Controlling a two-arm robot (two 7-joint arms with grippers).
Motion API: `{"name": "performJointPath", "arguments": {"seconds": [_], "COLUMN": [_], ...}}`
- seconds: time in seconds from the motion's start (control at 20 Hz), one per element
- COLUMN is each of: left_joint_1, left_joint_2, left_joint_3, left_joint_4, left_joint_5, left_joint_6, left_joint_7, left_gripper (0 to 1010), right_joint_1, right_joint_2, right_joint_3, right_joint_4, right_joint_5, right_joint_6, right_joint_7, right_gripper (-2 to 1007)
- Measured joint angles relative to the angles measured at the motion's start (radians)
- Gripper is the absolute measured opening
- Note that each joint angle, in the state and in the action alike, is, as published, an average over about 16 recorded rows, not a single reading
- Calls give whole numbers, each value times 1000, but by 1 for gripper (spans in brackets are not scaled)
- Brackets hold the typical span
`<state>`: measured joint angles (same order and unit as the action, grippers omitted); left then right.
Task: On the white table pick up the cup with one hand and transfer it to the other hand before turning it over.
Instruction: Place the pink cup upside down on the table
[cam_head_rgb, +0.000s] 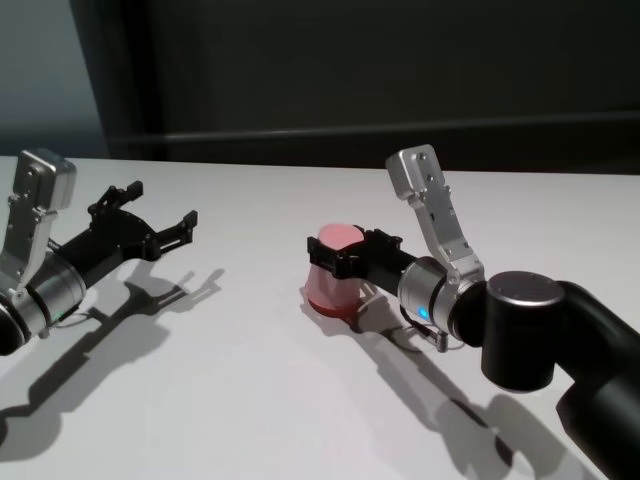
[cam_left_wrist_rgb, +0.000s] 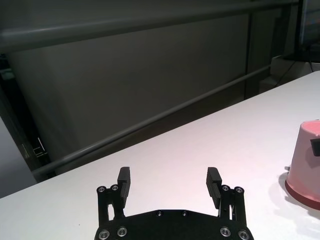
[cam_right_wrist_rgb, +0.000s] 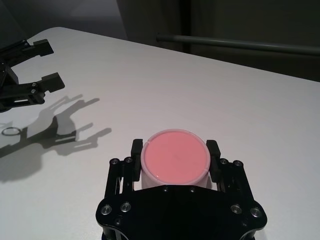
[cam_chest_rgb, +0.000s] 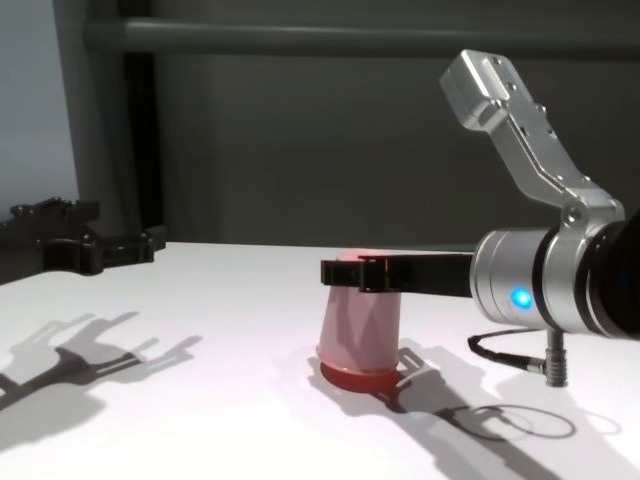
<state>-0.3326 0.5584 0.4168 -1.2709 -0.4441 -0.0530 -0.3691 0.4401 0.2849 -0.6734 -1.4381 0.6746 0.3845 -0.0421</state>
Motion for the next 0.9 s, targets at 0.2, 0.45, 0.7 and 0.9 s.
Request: {"name": "performJointPath", "arguments": {"seconds": [0.2,0.45,0.7,0.9], "left_joint_1": [0,0,0,0], "left_joint_2": [0,0,0,0], "left_joint_3": [0,0,0,0], "left_joint_4": [0,0,0,0], "left_joint_5": [0,0,0,0], "left_joint_6": [0,0,0,0], "left_joint_7": [0,0,0,0], "left_gripper": [1001,1001,1001,1001], "right_joint_1": [-1,-1,-1,-1], "right_joint_2": [-1,0,0,0], "right_joint_3": [1,1,1,1], "right_joint_4": [0,0,-1,-1], "right_joint_5": [0,1,2,2], "right_joint_6": [1,-1,-2,-3], "right_joint_7": [0,-1,-1,-1], "right_gripper": [815,897,969,996]}}
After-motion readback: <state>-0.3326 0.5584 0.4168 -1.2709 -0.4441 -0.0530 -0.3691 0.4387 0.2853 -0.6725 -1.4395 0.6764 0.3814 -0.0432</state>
